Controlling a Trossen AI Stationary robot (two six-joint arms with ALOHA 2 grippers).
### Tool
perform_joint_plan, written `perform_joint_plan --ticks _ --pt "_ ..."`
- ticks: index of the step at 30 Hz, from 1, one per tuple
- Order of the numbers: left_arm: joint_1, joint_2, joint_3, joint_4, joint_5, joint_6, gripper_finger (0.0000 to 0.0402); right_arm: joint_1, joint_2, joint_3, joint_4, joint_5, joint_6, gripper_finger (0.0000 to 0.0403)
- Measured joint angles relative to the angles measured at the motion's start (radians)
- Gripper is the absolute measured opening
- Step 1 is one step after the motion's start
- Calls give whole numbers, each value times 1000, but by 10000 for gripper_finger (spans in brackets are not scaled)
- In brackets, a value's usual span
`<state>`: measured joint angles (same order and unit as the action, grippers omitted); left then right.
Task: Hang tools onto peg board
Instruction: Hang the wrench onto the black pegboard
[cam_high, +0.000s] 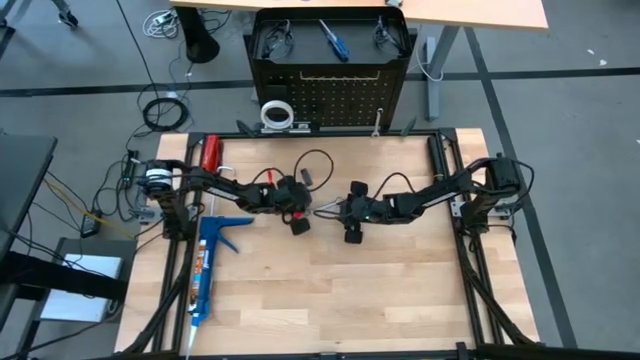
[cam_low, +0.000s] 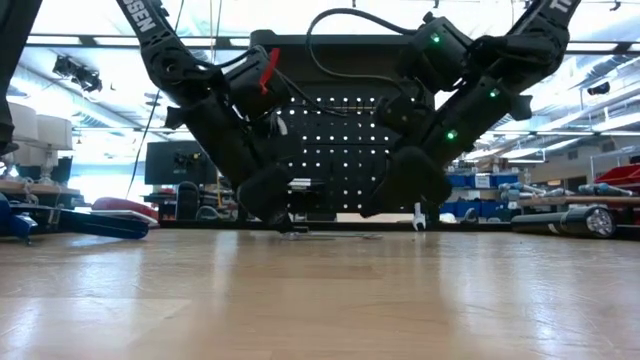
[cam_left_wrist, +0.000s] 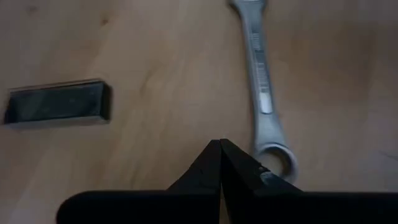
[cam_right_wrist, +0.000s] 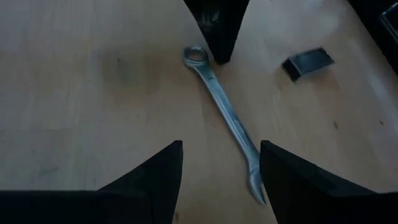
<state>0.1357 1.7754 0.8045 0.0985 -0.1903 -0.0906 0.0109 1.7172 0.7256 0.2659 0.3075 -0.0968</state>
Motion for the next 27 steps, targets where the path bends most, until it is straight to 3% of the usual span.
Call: perform_joint_plan --ticks 12,17,22,27 --pt "-18 -2 1 -6 189 57 11 -18 50 8 -42 -18 -34 215" --pt "-46 -2 0 10 219 60 11 -12 50 8 -35 -27 -61 215" --pt "-70 0 -1 31 292 64 11 10 50 8 -25 -221 -78 215" --pt "-93 1 -2 41 299 112 11 16 49 8 -22 -362 48 210"
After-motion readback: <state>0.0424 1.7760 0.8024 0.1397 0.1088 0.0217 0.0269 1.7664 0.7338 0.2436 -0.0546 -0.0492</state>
